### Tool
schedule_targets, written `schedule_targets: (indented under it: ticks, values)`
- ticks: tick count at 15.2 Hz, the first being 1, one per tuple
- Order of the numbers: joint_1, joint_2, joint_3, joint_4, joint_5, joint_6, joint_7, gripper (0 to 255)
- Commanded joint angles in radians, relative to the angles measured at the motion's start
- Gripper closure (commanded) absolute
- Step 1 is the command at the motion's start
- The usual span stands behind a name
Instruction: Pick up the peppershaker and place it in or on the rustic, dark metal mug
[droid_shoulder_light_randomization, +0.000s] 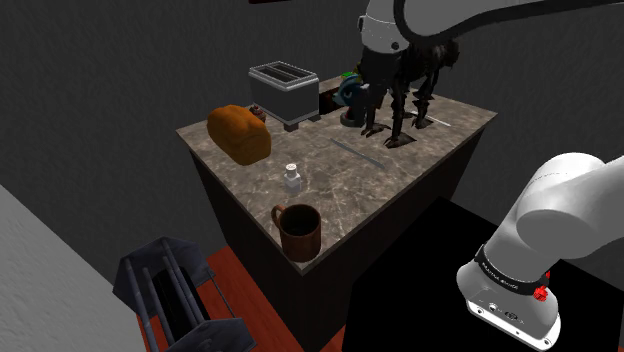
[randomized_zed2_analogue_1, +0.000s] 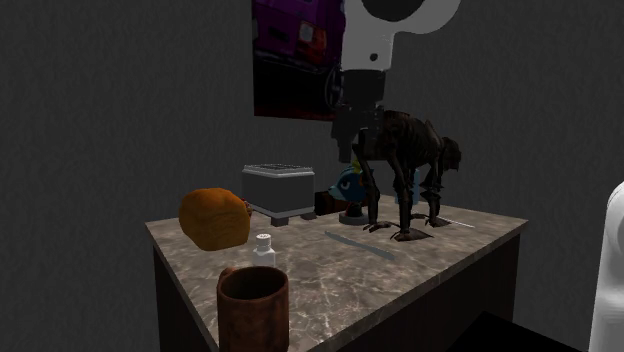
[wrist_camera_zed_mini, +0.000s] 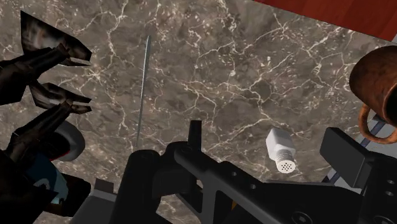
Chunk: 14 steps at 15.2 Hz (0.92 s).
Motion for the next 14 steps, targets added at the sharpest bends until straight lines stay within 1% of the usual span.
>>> schedule_targets:
  ticks: [1, 5, 8, 11, 14]
  values:
    - [0.001, 0.047, 0.024, -0.011, 0.0, 0.068, 0.026, 0]
    - [-0.005, 0.168, 0.08, 0.0, -0.016, 0.194, 0.09, 0]
    - [-0.014, 0.269, 0.123, 0.024, -0.044, 0.28, 0.145, 0]
    - [-0.026, 0.378, 0.165, 0.061, -0.092, 0.356, 0.21, 0]
    - [-0.037, 0.494, 0.202, 0.113, -0.161, 0.419, 0.287, 0]
